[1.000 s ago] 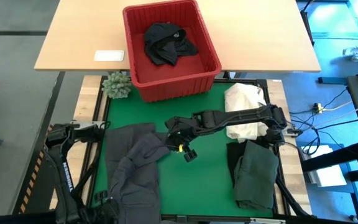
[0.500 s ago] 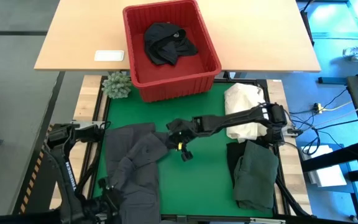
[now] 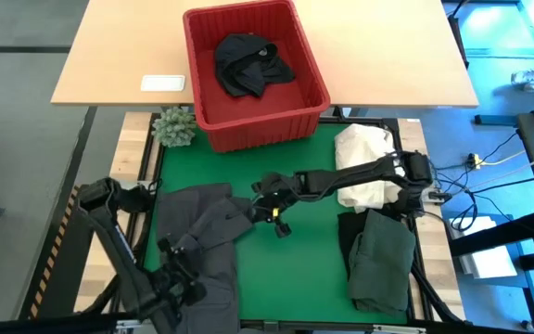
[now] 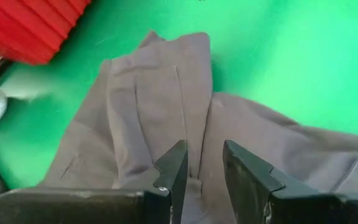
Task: Fold laundry
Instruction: Fold the gray pants
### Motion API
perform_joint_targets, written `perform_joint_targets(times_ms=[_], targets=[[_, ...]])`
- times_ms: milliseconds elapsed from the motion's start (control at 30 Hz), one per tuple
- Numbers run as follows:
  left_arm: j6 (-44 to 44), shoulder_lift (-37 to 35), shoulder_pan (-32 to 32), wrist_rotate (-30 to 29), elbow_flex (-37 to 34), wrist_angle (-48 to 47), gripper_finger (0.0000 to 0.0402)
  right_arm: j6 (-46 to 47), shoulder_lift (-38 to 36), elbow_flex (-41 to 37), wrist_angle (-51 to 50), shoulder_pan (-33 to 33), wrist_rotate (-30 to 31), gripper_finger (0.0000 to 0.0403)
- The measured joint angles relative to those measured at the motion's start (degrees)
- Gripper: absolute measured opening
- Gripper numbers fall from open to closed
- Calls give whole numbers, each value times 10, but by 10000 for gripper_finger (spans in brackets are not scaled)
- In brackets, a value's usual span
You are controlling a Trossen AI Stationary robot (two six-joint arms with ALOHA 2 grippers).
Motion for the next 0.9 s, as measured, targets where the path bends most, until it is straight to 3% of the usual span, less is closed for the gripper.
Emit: perform_joint_targets(times_ms=[200,400,600,900], targets=[[78,-75,34,-29,-82,108,78,7,-75,-67,38,4,-3,9],[74,-168,85,-26,-195,179,66,43,-153,-176,131,4,2,9],[192,-232,198,54,-265,216,98,75,-195,-242,184,4,12,9],[450,-306,387,201,-321,328,183,80,-195,-249,177,20,28,9]])
